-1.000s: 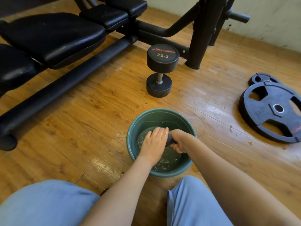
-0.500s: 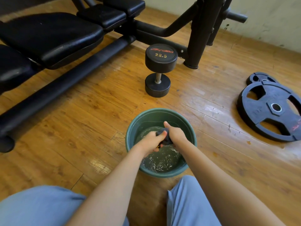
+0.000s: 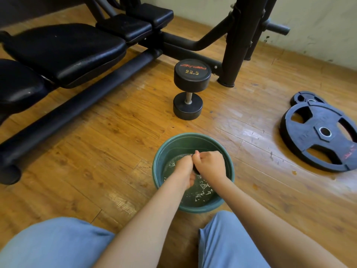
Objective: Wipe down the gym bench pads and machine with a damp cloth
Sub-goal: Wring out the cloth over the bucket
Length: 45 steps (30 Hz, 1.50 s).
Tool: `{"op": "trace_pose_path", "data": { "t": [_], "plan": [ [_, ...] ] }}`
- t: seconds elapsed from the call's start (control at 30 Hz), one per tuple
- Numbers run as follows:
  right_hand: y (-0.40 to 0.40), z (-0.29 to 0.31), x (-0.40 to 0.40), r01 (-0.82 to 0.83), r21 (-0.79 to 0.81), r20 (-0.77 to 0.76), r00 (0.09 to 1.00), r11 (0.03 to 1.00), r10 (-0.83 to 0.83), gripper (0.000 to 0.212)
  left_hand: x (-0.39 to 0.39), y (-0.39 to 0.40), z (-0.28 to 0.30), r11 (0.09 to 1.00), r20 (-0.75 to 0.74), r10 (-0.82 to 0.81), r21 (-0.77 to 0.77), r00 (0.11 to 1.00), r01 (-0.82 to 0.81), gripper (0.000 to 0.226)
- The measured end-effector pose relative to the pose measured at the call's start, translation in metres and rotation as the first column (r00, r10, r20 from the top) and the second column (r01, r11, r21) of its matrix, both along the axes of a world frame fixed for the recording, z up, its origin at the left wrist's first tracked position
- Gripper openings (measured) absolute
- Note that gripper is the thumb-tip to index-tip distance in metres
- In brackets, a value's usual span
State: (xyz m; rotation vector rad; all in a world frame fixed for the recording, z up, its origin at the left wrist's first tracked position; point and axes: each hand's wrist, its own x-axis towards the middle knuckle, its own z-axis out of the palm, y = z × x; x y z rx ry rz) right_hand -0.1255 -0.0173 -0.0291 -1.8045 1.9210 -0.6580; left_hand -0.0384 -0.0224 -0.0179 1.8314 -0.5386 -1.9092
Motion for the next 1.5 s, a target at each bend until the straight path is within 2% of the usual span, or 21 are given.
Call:
{"op": "trace_pose_path", "data": {
  "t": [0.1,0.17,0.23,0.3,0.33,0.37,0.43,0.5,0.57,0.63,0.77,0.87,0.97,1.03,1.17,1.23,1.3,1.33,1.4,1.43,1.5],
  "plan": [
    [0.003,0.006,0.002,-0.156,-0.064,-0.164,0.976,0.986,0.144,0.054,0.011,0.007,0.003,0.997,-0.103,-0.037,0.068,0.994,0.044,0.039],
    [0.005,0.003,0.004,-0.159,-0.092,-0.212,0.968,0.983,0.137,0.055,0.017,0.010,0.004,0.997,-0.132,-0.048,0.050,0.990,0.055,0.039],
    [0.001,0.000,0.000,-0.020,-0.019,-0.122,0.992,1.000,0.018,0.056,0.021,0.006,0.005,1.000,-0.178,-0.014,-0.001,0.984,0.014,0.037],
    [-0.001,-0.003,-0.009,0.158,0.168,0.107,0.978,0.973,-0.177,0.048,0.020,0.000,0.007,0.994,-0.261,0.046,-0.082,0.964,-0.069,0.031],
    [0.000,-0.004,-0.010,0.190,0.242,0.221,0.944,0.951,-0.245,0.041,0.018,-0.001,0.009,0.988,-0.272,0.048,-0.129,0.961,-0.086,0.027],
    [0.002,-0.003,-0.009,0.202,0.283,0.296,0.911,0.938,-0.286,0.034,0.014,-0.002,0.007,0.980,-0.248,0.023,-0.187,0.968,-0.071,0.027],
    [0.006,-0.001,0.002,0.199,0.301,0.323,0.899,0.933,-0.296,0.029,0.004,-0.001,-0.002,0.948,-0.001,-0.084,-0.309,0.997,0.079,0.037],
    [0.009,-0.002,0.014,0.260,0.281,0.248,0.910,0.924,-0.331,0.036,-0.002,0.004,-0.010,0.907,0.294,-0.085,-0.373,0.952,0.197,0.045],
    [0.012,-0.004,0.020,0.318,0.218,0.145,0.924,0.923,-0.353,0.040,-0.002,0.008,-0.015,0.887,0.444,-0.079,-0.378,0.892,0.267,0.049],
    [0.014,-0.005,0.019,0.285,0.182,0.106,0.946,0.941,-0.307,0.043,0.000,0.009,-0.019,0.881,0.537,-0.087,-0.352,0.839,0.316,0.051],
    [0.009,-0.004,0.015,0.194,0.190,-0.007,0.981,0.963,-0.196,0.047,-0.002,0.005,-0.025,0.901,0.614,-0.120,-0.262,0.780,0.345,0.047],
    [0.008,-0.008,0.013,0.126,0.206,-0.088,0.990,0.970,-0.110,0.048,0.001,0.004,-0.031,0.887,0.637,-0.123,-0.273,0.761,0.372,0.046],
    [0.014,-0.011,0.015,0.006,0.271,-0.207,0.977,0.963,0.052,0.047,0.011,0.009,-0.033,0.805,0.765,-0.192,-0.235,0.614,0.544,0.050],
    [0.014,-0.016,0.017,-0.063,0.258,-0.306,0.941,0.964,0.143,0.046,0.016,0.009,-0.032,0.761,0.805,-0.235,-0.197,0.545,0.618,0.049],
    [0.010,-0.025,0.013,-0.082,0.255,-0.399,0.899,0.964,0.182,0.041,0.014,0.001,-0.024,0.669,0.834,-0.363,-0.078,0.416,0.739,0.047],
    [0.008,-0.025,0.012,-0.072,0.244,-0.432,0.885,0.967,0.175,0.034,0.012,-0.005,-0.022,0.669,0.837,-0.392,-0.027,0.383,0.742,0.047],
    [0.002,-0.022,0.011,-0.036,0.250,-0.426,0.893,0.968,0.144,0.031,0.012,-0.013,-0.020,0.721,0.786,-0.435,0.012,0.439,0.693,0.048],
    [-0.002,-0.018,0.011,0.024,0.261,-0.347,0.935,0.965,0.070,0.035,0.012,-0.017,-0.018,0.767,0.728,-0.455,0.027,0.513,0.641,0.049],
    [-0.012,-0.007,0.010,0.175,0.371,-0.038,0.984,0.912,-0.173,0.048,0.013,-0.025,-0.011,0.886,0.521,-0.413,0.040,0.747,0.463,0.051],
    [-0.018,0.001,0.010,0.222,0.462,0.130,0.941,0.859,-0.313,0.050,0.014,-0.027,-0.005,0.935,0.389,-0.338,0.038,0.857,0.352,0.050],
    [-0.024,0.016,0.006,0.218,0.627,0.333,0.793,0.748,-0.510,0.047,0.017,-0.026,0.012,0.985,0.154,-0.173,0.035,0.973,0.170,0.039]
  ]
}}
